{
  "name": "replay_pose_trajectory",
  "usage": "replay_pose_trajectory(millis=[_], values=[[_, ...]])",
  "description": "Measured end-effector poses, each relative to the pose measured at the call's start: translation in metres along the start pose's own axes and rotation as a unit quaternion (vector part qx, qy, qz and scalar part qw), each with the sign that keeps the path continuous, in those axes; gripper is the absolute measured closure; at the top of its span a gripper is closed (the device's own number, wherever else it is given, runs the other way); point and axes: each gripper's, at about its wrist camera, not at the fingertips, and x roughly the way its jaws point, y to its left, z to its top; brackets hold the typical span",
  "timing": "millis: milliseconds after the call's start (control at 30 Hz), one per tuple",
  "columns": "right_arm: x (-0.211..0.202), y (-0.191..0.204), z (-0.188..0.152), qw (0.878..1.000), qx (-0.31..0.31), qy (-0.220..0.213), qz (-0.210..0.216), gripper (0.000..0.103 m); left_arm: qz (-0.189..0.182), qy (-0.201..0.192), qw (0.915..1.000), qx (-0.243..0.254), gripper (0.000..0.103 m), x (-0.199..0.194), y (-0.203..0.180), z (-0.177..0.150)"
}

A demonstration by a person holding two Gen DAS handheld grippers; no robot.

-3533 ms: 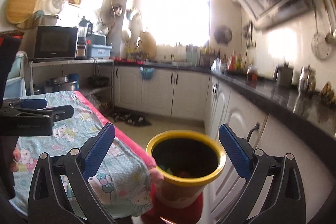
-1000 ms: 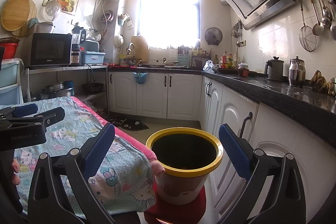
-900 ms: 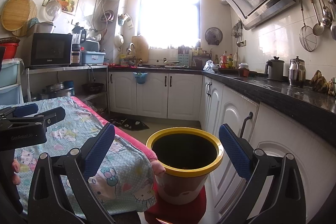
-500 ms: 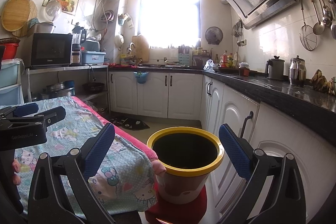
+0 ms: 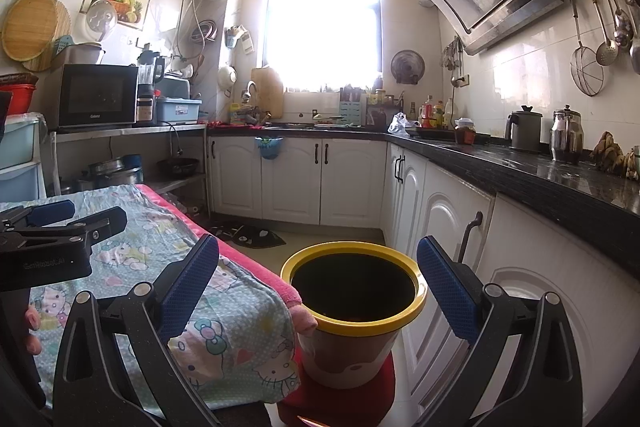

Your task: Collect trash

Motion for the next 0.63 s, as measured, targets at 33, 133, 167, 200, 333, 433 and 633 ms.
replay_pose_trajectory(millis=[33,133,167,200,333,433,633], values=[[0.0,0.0,0.0,1.0,0.0,0.0,0.0,0.006,0.0,0.001,1.0,-0.001,0.011,0.0,0.0,0.0],[0.0,0.001,0.001,1.0,0.001,-0.003,0.0,0.006,0.002,0.002,1.0,-0.001,0.011,0.001,0.0,0.0],[0.0,0.002,0.001,1.0,0.005,-0.002,0.002,0.006,0.008,0.005,1.0,-0.001,0.011,0.002,0.001,0.001],[0.0,0.001,0.003,1.0,0.008,-0.002,0.006,0.006,0.011,0.008,0.9999,-0.003,0.011,0.002,0.0,0.0],[-0.002,0.014,0.015,1.0,-0.008,-0.019,0.022,0.006,0.031,0.013,0.9992,-0.02,0.011,-0.005,0.01,0.003],[0.001,0.034,0.029,0.997,-0.022,-0.021,0.068,0.006,0.074,0.023,0.9952,-0.059,0.011,-0.017,0.049,0.011],[0.033,0.153,0.055,0.943,-0.038,0.061,0.326,0.006,0.241,0.041,0.9586,-0.145,0.011,-0.071,0.17,0.011]])
